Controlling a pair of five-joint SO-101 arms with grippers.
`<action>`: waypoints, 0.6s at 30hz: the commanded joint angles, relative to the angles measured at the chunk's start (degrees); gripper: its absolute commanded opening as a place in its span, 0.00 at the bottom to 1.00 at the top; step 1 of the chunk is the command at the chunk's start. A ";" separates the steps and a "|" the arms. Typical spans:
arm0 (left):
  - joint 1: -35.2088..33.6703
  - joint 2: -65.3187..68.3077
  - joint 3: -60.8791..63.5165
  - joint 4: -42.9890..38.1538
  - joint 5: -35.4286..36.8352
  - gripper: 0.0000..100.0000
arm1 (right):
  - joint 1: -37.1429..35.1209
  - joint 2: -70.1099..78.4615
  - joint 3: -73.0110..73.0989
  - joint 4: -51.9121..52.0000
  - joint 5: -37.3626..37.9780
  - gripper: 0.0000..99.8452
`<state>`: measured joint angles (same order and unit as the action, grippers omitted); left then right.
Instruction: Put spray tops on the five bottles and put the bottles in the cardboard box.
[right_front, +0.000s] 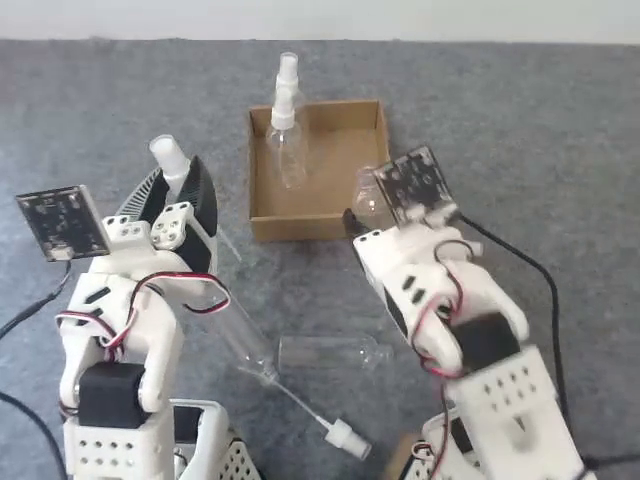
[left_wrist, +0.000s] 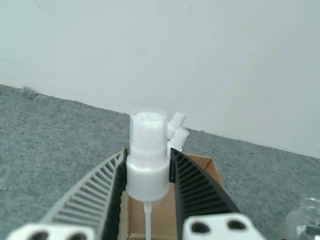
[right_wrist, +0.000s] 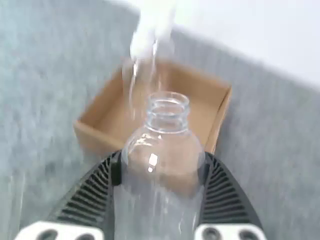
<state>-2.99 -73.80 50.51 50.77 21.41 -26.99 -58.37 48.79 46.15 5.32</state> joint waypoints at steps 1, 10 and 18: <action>0.26 -1.05 -0.66 -3.87 0.88 0.02 | -0.57 -7.25 0.26 -1.36 0.79 0.03; 0.35 -1.14 -2.95 -7.65 4.04 0.02 | -4.79 -8.04 7.47 -6.99 0.88 0.03; 0.35 -1.14 -8.31 -7.47 10.29 0.02 | -8.57 -7.69 9.05 -6.90 0.88 0.03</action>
<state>-2.81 -73.89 46.02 45.05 26.68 -33.14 -64.62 57.67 40.62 5.41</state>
